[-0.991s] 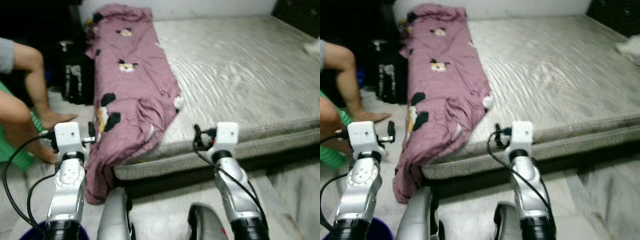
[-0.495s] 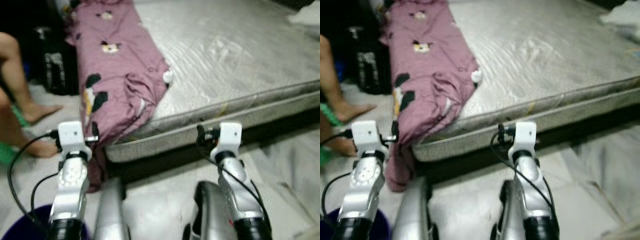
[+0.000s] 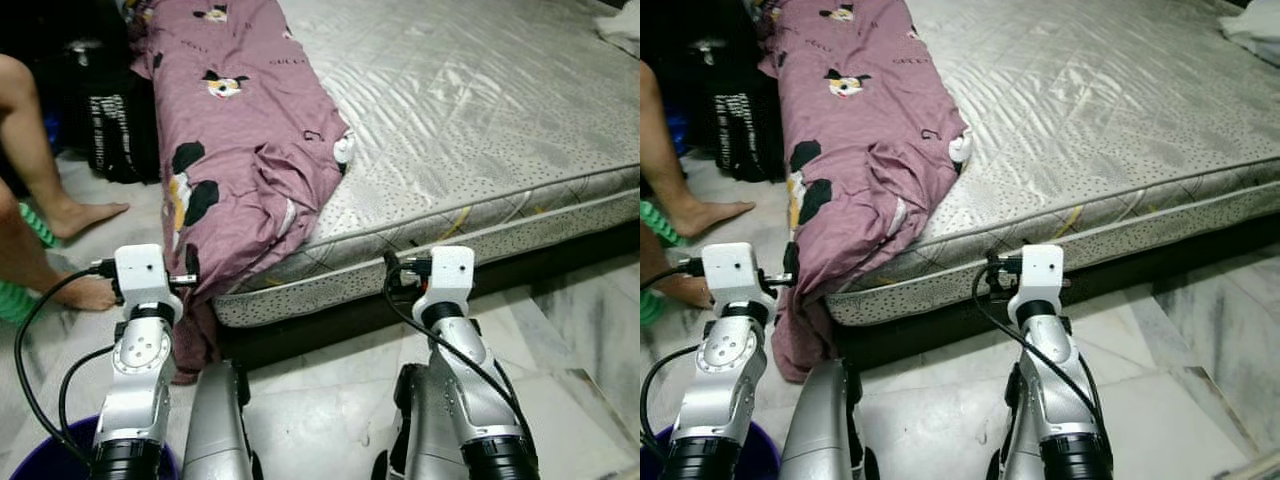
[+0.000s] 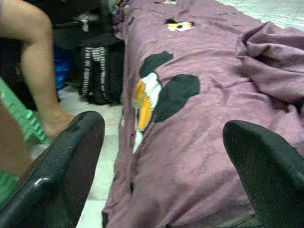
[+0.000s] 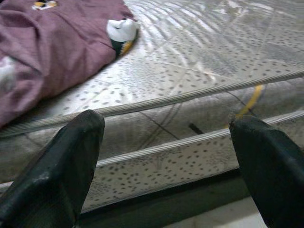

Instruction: Clean up the room

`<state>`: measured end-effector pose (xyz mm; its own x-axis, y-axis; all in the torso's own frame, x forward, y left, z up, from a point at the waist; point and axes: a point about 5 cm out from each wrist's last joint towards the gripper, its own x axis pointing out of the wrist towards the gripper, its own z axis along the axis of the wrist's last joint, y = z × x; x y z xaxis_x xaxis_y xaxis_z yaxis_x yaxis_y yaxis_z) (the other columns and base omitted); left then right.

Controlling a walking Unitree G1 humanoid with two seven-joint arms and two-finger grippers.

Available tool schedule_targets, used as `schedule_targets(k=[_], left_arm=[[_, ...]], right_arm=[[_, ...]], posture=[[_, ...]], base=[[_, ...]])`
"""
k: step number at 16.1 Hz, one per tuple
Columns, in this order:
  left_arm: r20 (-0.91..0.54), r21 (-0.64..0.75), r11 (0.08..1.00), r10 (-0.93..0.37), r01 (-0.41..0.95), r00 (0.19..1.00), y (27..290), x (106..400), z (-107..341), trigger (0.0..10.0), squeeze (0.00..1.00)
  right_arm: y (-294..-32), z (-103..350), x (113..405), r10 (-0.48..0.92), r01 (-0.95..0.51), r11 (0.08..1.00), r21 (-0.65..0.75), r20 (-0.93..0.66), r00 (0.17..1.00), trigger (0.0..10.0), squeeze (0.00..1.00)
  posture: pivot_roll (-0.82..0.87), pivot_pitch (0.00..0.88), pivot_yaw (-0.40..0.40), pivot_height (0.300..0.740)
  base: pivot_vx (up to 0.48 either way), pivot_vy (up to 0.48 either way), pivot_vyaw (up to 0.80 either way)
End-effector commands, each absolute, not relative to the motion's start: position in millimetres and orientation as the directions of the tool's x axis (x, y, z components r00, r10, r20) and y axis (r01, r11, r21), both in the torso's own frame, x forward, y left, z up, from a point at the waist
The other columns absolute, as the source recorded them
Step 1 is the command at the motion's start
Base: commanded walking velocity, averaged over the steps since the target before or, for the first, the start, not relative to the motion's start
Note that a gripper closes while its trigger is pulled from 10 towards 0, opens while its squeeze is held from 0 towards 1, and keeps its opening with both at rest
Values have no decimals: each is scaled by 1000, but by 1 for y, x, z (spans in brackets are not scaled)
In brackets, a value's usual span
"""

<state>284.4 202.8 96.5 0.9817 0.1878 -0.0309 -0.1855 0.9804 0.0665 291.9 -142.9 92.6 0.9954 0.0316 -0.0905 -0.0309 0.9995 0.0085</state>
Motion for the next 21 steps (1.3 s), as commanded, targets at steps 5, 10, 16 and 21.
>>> schedule_targets(k=[5,10,16,21], left_arm=[[-28,67,983,175,-173,984,202,284,97,10000,0],[-57,57,984,172,-169,983,196,286,93,10000,0],[-68,57,978,206,-203,976,200,290,91,10000,0],[-41,16,970,241,-241,970,202,313,101,10000,0]], right_arm=[[-142,95,290,44,-44,999,11,-76,996,10000,0],[-141,95,290,59,-57,998,28,-73,996,10000,0],[-143,93,287,62,-61,998,15,-82,995,10000,0],[-153,99,270,64,-63,998,15,-81,995,10000,0]], posture=[[18,87,24,511],[19,80,23,511],[14,74,20,511],[-39,107,18,463]], base=[[320,0,0],[187,0,221],[0,0,0],[0,0,0]])
